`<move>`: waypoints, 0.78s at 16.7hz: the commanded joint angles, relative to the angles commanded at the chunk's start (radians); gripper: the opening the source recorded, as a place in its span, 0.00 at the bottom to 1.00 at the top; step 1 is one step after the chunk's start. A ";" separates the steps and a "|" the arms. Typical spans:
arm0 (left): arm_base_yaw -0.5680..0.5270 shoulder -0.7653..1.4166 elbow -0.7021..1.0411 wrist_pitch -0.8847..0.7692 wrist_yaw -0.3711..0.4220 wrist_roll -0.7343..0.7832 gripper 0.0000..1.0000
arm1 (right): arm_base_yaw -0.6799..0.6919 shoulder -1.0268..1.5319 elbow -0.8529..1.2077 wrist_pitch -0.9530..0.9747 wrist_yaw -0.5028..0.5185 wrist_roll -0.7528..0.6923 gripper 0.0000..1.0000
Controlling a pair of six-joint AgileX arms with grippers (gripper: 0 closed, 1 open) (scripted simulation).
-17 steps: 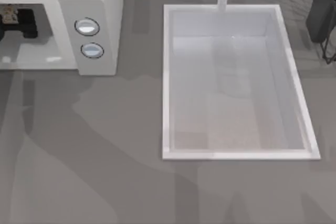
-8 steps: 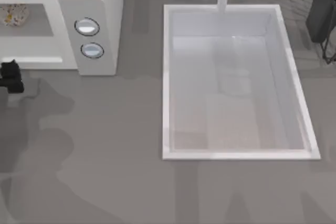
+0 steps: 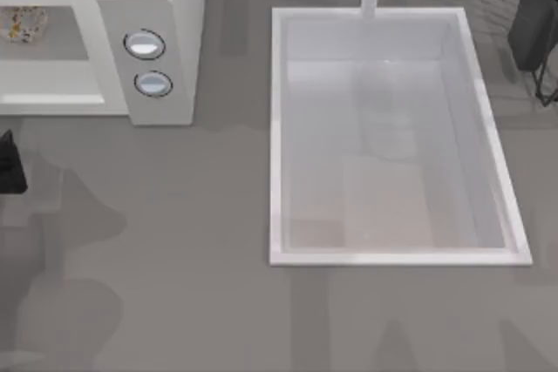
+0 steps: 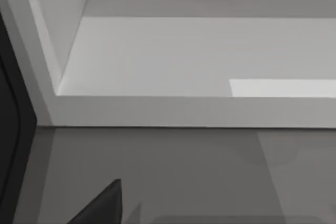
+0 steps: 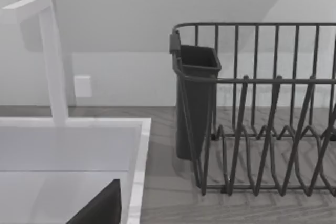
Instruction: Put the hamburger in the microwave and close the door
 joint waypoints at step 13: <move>-0.006 -0.344 0.104 -0.485 -0.007 -0.003 1.00 | 0.000 0.000 0.000 0.000 0.000 0.000 1.00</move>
